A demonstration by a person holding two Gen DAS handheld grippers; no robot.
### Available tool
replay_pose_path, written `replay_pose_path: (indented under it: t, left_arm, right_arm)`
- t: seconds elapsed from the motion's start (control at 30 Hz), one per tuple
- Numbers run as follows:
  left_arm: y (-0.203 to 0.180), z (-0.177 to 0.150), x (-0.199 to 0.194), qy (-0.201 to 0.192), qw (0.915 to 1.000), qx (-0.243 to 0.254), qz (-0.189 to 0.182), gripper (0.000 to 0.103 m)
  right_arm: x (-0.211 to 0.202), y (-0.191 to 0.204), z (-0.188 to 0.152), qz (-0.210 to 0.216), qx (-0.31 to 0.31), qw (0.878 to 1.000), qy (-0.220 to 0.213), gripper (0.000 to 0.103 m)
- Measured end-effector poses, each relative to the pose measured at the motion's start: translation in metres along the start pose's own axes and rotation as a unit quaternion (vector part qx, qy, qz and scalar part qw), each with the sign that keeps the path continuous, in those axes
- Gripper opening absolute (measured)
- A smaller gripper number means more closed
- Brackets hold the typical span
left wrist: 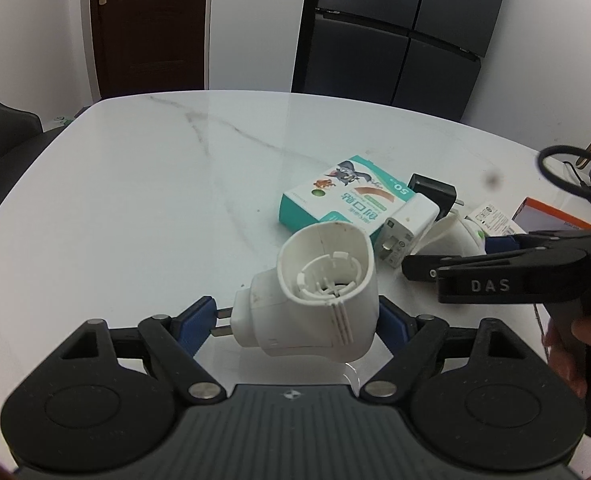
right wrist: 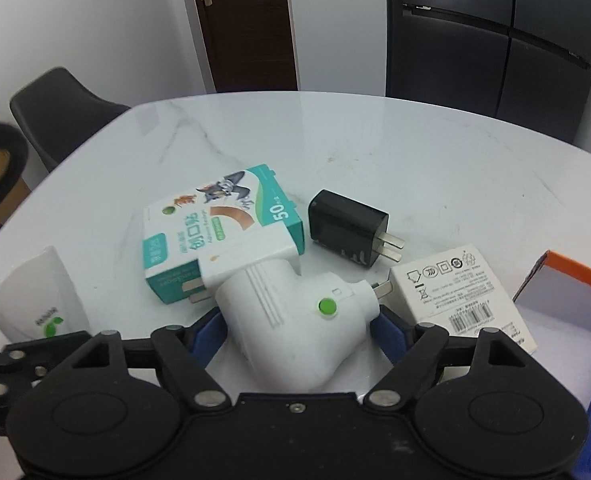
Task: Organize rigid objects
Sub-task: 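Carry both white plug-in repellers over the tray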
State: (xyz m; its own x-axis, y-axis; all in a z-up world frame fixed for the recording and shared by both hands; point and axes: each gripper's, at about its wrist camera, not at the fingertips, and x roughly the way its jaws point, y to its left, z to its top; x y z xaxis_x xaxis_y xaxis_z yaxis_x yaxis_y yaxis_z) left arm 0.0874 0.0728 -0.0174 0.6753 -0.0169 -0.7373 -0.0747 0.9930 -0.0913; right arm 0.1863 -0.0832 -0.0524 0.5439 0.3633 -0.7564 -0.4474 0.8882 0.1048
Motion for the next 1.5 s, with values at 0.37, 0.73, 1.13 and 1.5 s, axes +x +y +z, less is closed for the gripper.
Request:
replay_pose_path:
  t: [0.37, 0.73, 1.13, 1.5]
  left_arm:
    - [-0.017, 0.006, -0.015, -0.016, 0.9999, 0.004, 0.006, 0.086]
    - [-0.046, 0.003, -0.047, -0.035, 0.9993, 0.012, 0.011, 0.086]
    - [-0.089, -0.006, -0.076, -0.044, 0.9987, 0.026, 0.006, 0.086]
    - [-0.120, -0.018, -0.095, -0.043, 0.9982, 0.041, 0.000, 0.086]
  right_arm:
    - [-0.066, 0.006, -0.017, -0.003, 0.021, 0.998, -0.054, 0.087]
    - [-0.131, -0.001, -0.037, -0.006, 0.036, 0.995, -0.090, 0.087]
    - [-0.193, -0.013, -0.067, -0.031, 0.052, 0.992, -0.110, 0.087]
    - [-0.236, -0.037, -0.091, -0.058, 0.081, 0.987, -0.128, 0.087]
